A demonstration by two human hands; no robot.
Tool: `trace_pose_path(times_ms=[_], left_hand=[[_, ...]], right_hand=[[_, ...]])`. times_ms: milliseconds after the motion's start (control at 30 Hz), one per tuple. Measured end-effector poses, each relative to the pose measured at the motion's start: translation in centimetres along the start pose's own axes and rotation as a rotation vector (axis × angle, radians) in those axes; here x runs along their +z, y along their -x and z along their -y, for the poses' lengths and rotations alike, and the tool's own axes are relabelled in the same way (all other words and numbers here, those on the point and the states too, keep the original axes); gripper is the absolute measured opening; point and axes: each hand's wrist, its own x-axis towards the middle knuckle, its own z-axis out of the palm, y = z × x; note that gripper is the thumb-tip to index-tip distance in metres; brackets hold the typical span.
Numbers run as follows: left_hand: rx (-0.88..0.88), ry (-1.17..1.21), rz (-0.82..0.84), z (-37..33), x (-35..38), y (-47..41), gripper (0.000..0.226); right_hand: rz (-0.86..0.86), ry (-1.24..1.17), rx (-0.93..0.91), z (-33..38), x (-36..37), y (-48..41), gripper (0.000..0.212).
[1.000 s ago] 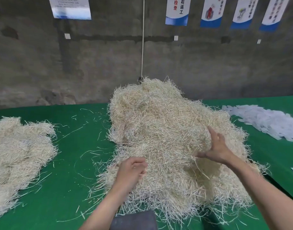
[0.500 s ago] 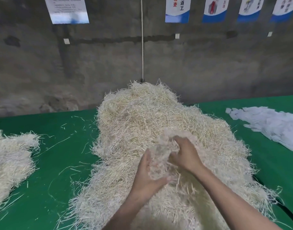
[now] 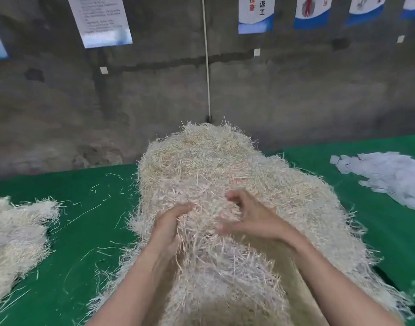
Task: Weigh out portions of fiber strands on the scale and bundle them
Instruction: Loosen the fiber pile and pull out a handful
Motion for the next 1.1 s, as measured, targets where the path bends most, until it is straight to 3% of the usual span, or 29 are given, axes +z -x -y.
trace_pose_path(times_ms=[67, 200, 300, 400, 500, 633, 667, 733, 867, 933, 1033, 1100], left_hand=[[0.034, 0.054, -0.012, -0.9, 0.2, 0.1, 0.041], [0.032, 0.111, -0.168, -1.6, -0.4, 0.6, 0.076], [0.056, 0.205, -0.238, -2.2, -1.9, 0.8, 0.051], [0.112, 0.11, -0.246, -2.8, -2.8, 1.1, 0.059], [0.103, 0.071, -0.123, -3.7, -2.3, 1.5, 0.033], [0.057, 0.066, -0.023, -4.1, -1.2, 2.3, 0.024], [0.054, 0.073, 0.003, -4.4, -1.0, 2.5, 0.02], [0.093, 0.066, -0.039, -5.2, -1.1, 2.5, 0.018], [0.112, 0.103, -0.192, -5.2, -2.8, 2.1, 0.064], [0.112, 0.129, -0.235, -4.5, -3.6, 2.2, 0.065], [0.139, 0.112, -0.26, -4.6, -4.0, 2.2, 0.063], [0.139, 0.068, -0.214, -5.3, -3.6, 2.4, 0.056]], right_hand=[[0.076, 0.235, 0.062, -2.2, 2.9, -0.3, 0.097], [-0.04, 0.506, 0.031, -5.1, 5.3, -0.8, 0.068], [0.029, 0.544, 0.094, -6.3, 4.5, -0.6, 0.068], [0.15, 0.458, 0.145, -4.9, 2.3, 0.2, 0.075], [0.088, 0.339, 0.057, -0.1, -0.4, -0.1, 0.075], [-0.146, 0.009, -0.078, 4.7, 2.7, -1.0, 0.025], [-0.126, 0.016, -0.097, 4.8, 4.4, -1.1, 0.025], [-0.029, 0.228, -0.123, 3.0, 7.5, -1.7, 0.049], [-0.015, 0.546, 0.053, -2.9, 7.7, -2.0, 0.059], [0.027, 0.618, 0.111, -4.5, 6.9, -1.6, 0.061], [0.111, 0.272, 0.177, -3.6, 3.6, -0.7, 0.061], [0.038, -0.067, 0.075, -1.1, 0.7, -0.5, 0.058]])
